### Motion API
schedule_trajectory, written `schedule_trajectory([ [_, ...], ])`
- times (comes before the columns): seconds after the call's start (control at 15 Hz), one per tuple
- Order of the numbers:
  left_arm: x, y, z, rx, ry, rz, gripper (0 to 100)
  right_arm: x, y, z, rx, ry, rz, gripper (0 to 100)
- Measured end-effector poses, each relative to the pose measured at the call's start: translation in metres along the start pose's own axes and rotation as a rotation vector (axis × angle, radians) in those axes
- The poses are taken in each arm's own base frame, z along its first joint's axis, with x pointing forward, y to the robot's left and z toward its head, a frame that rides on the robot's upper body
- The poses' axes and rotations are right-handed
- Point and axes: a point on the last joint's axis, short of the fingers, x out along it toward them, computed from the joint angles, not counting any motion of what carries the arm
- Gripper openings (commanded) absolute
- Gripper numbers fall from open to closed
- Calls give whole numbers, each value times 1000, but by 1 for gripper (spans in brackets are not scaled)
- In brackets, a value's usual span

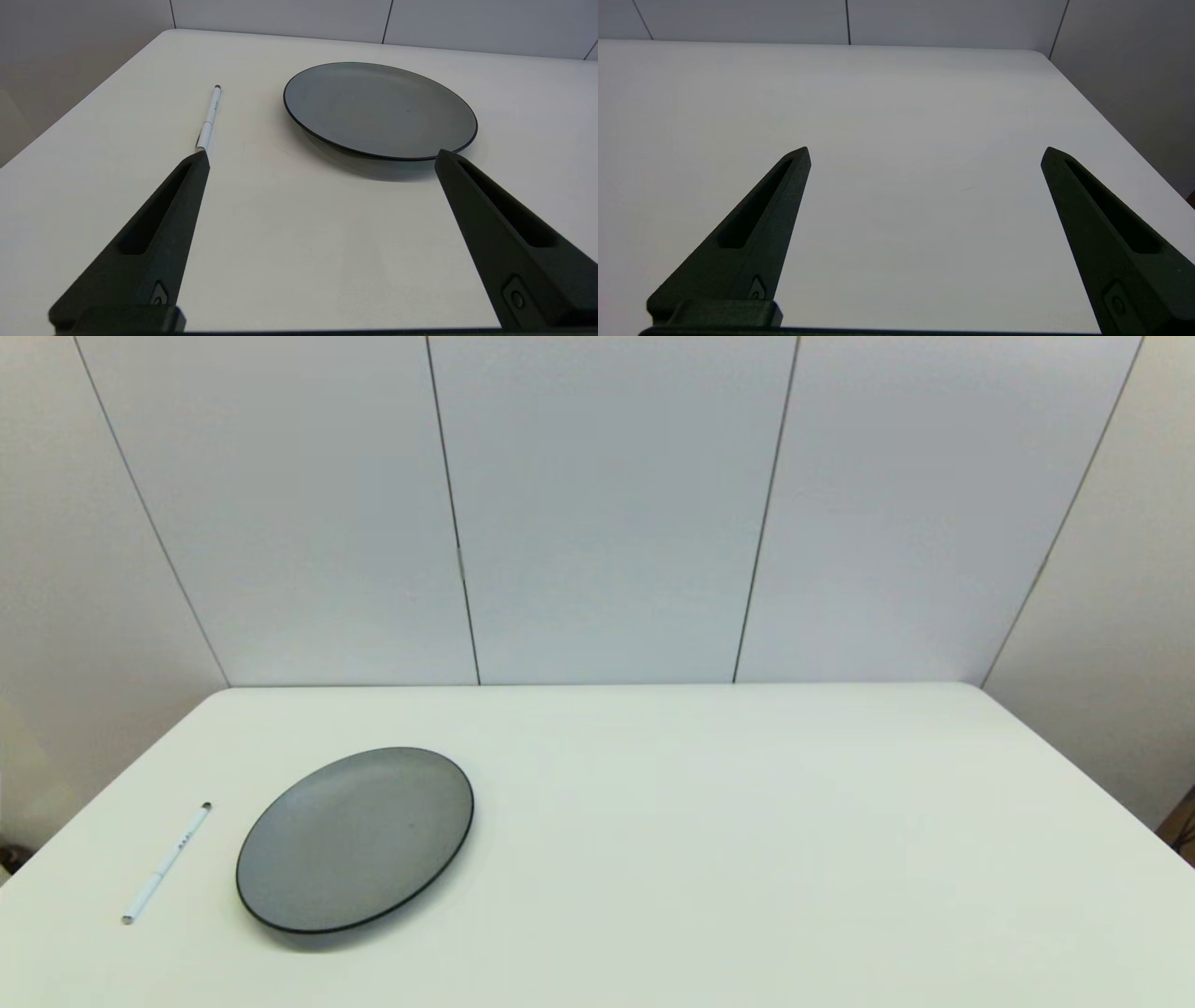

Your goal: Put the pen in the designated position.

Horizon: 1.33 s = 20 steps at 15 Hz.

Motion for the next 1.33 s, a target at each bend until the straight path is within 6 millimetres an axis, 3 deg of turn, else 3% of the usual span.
schedule_trajectory([
  [1.33, 0, 0, 0, 0, 0, 0, 100, 0, 0, 0, 0, 1, 0, 100],
])
